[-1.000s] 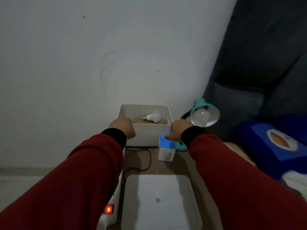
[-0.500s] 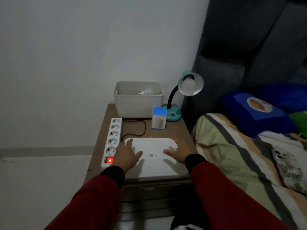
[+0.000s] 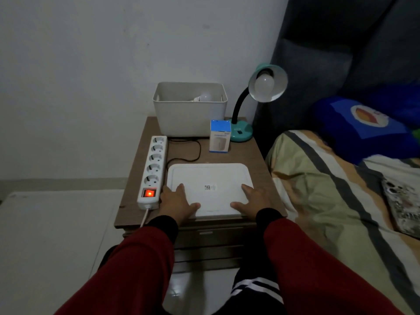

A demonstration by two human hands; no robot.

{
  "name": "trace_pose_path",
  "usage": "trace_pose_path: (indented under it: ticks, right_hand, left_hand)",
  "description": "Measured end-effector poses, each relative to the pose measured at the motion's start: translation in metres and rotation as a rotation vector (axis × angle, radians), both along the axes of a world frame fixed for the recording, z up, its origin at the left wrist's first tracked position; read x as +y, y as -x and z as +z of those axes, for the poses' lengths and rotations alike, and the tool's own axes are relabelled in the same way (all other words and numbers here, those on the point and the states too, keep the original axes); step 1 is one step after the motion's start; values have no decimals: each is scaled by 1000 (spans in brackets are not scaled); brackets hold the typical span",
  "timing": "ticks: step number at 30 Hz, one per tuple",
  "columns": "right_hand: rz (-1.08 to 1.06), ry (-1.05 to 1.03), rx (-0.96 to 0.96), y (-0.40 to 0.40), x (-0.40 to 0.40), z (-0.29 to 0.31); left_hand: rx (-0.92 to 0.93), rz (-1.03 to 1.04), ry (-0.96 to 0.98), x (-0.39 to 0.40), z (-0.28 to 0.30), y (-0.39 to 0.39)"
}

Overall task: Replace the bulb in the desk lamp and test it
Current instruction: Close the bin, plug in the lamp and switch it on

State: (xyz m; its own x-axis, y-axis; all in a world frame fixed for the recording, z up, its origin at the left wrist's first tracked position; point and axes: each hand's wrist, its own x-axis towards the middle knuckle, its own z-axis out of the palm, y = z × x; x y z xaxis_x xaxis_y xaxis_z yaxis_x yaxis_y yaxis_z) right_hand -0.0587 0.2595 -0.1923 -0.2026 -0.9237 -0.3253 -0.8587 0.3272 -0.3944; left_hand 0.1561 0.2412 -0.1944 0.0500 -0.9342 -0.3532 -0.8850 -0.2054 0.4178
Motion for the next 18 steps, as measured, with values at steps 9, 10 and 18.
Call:
trace_pose_path:
  ticks: [9, 10, 18]
  right_hand:
    - [-19, 74, -48, -3, -10, 37]
    - [-19, 91, -44, -4, -13, 44]
    - [25, 236, -26, -21, -70, 105]
  left_hand:
    - [-38, -3, 175, -14, 24, -9]
    - [-26, 6, 199, -17, 30, -12]
    - [100, 20, 484, -59, 100, -41]
